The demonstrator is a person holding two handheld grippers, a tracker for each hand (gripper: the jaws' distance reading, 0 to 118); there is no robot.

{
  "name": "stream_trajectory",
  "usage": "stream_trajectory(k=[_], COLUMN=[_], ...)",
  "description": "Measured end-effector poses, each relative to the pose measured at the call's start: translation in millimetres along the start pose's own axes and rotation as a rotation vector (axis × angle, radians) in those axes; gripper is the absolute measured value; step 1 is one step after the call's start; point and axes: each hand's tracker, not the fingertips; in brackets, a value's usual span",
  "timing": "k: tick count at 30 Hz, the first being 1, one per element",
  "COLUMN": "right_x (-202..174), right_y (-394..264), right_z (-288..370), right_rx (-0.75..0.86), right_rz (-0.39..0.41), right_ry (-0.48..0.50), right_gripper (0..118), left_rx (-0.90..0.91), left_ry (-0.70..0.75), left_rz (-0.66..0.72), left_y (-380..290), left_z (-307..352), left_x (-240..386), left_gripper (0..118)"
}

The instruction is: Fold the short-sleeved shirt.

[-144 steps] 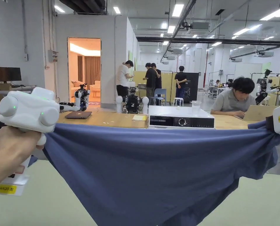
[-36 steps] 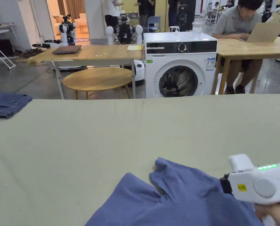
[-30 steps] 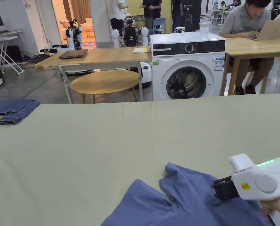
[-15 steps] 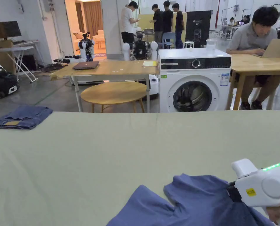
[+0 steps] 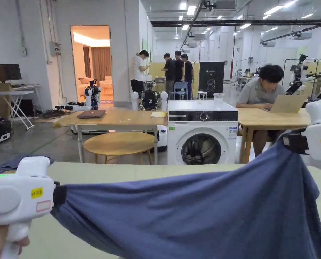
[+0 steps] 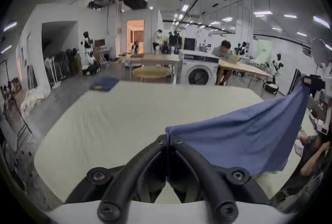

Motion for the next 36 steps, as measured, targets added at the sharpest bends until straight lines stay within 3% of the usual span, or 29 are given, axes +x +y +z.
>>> stream_trajectory(k=[3, 6, 13, 18, 31, 36], right_x=[9, 15, 26, 24, 40, 32], right_y=[24, 43, 76, 106, 179, 193], right_z=[28, 41, 16, -27, -154, -196], right_rx=[0.064, 0.093, 0.126, 0.115, 0.149, 0.149], right_rz=[0.007, -0.04, -0.092, -0.051, -0.105, -0.099], right_ry=[-0.064, -0.086, -0.116, -0.175, -0.203, -0.227], right_gripper=[0, 0, 0, 0, 0, 0], left_rx=[0.04, 0.069, 0.078, 0.084, 0.162, 0.173], left_ry=[-0.002, 0.035, 0.131, 0.173, 0.265, 0.28], left_rz=[-0.017, -0.048, -0.107, -0.103, -0.086, -0.079], left_y=[47, 88, 141, 172, 271, 275], left_z=[8, 11, -2, -17, -117, -156], left_x=[15, 32, 45, 45, 49, 46], left_gripper=[0, 0, 0, 0, 0, 0])
